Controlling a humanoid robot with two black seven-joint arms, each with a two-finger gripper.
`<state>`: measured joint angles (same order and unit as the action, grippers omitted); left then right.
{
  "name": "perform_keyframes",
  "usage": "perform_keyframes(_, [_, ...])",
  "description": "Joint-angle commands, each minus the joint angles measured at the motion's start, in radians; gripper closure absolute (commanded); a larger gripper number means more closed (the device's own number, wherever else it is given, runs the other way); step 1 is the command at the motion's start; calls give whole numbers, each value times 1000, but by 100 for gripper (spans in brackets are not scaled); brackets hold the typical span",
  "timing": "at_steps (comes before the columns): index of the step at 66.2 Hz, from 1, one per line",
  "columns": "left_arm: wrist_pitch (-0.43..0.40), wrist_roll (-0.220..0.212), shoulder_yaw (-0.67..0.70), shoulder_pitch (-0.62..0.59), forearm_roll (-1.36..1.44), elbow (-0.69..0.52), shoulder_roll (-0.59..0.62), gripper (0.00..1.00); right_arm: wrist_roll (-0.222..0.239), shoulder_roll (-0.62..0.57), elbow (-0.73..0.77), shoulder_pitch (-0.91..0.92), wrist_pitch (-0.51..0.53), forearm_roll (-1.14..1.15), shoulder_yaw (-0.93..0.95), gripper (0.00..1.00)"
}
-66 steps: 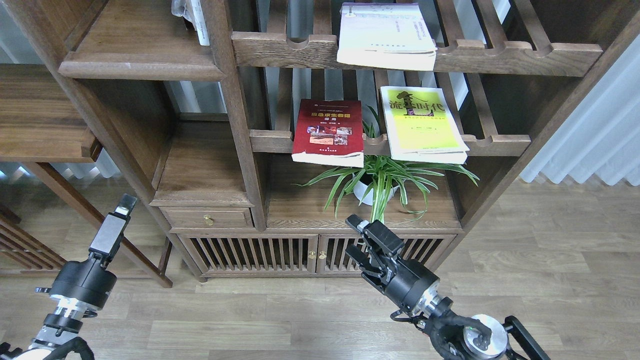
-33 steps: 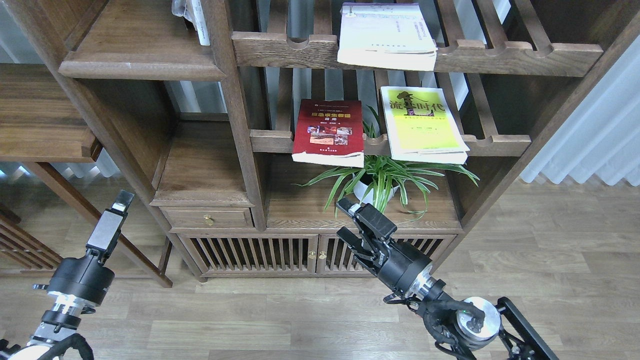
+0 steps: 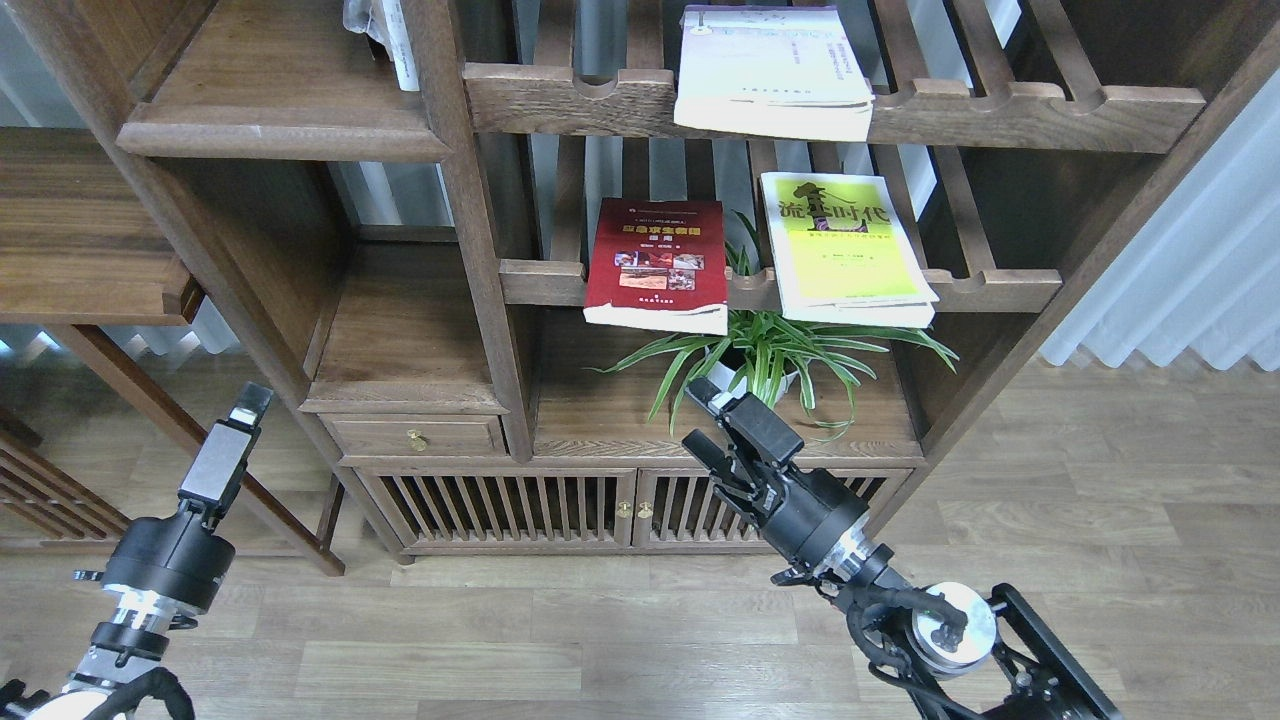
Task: Organize books on shelf
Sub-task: 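Move the right gripper forward past the plant toward the yellow-green book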
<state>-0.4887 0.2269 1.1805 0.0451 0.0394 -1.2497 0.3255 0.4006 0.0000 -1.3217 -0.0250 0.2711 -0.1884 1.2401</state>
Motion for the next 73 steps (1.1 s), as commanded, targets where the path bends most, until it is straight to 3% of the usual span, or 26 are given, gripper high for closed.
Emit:
perform_keyframes(1, [0, 0, 2, -1, -3, 12, 0, 0, -6, 0, -1, 3, 5, -3, -1, 0])
perform_keyframes(44, [0, 0, 1, -19, -3, 18, 0, 0, -2, 0, -19, 63, 14, -6, -62, 0])
perform_keyframes(57, [0, 0, -1, -30, -3, 32, -2, 0, -9, 0, -4, 66, 111, -5, -53, 0])
perform_keyframes(73, [0, 2, -1, -39, -4, 39, -3, 0, -17, 0, 12, 60, 111, -6, -44, 0])
